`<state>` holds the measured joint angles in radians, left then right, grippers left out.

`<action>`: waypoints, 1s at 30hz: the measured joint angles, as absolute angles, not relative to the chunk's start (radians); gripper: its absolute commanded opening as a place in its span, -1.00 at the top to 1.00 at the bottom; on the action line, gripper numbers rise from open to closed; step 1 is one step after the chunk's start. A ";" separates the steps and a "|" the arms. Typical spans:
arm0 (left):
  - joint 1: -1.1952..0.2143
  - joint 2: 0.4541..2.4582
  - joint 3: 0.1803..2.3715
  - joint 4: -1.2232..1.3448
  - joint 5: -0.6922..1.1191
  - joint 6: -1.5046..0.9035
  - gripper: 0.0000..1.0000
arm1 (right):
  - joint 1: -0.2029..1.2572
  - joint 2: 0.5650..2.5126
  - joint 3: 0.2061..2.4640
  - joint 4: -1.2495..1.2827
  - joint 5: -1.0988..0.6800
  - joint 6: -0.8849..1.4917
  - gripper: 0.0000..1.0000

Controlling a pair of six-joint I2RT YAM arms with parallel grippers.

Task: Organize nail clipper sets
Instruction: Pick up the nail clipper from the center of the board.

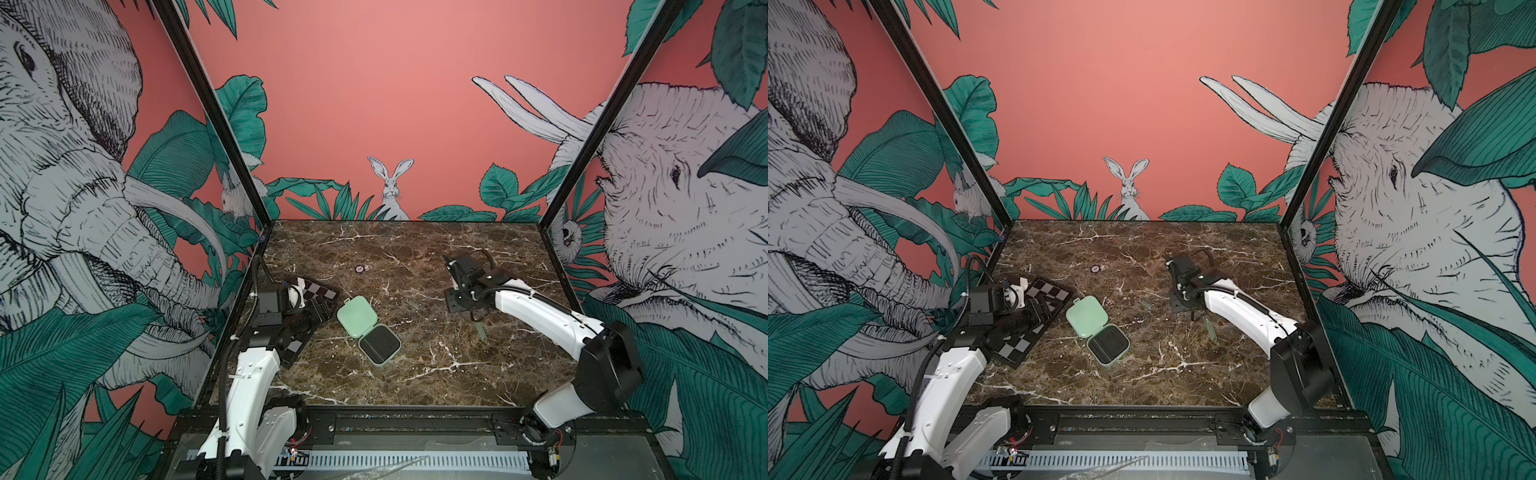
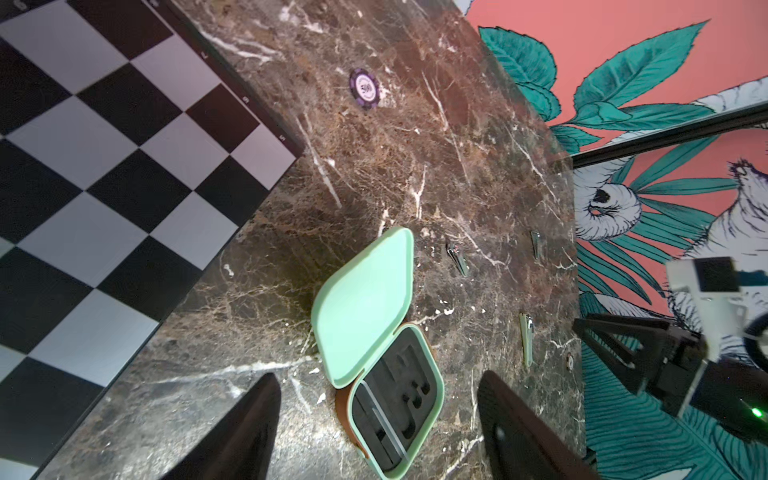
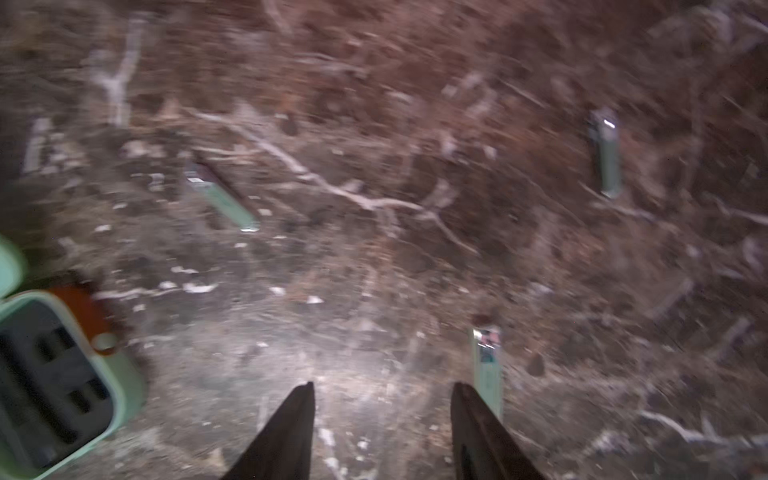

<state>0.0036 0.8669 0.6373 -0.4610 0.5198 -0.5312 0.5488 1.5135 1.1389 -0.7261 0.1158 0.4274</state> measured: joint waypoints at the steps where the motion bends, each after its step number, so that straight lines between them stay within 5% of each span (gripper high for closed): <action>1: -0.012 0.861 0.638 -0.463 0.518 -0.532 -0.54 | 0.517 1.505 1.111 -0.731 0.115 0.427 -0.24; 5: -0.076 0.860 0.636 -0.464 0.517 -0.548 -0.54 | 0.432 1.508 1.024 -0.739 0.100 0.427 -0.21; 11: -0.089 0.869 0.603 -0.443 0.516 -0.567 -0.54 | 0.393 1.576 1.009 -0.720 0.069 0.416 0.10; 21: -0.089 0.870 0.573 -0.416 0.517 -0.588 -0.54 | 0.320 1.676 0.979 -0.650 -0.001 0.400 0.22; 30: -0.089 0.892 0.572 -0.389 0.517 -0.596 -0.55 | 0.322 1.680 0.972 -0.616 -0.050 0.390 0.89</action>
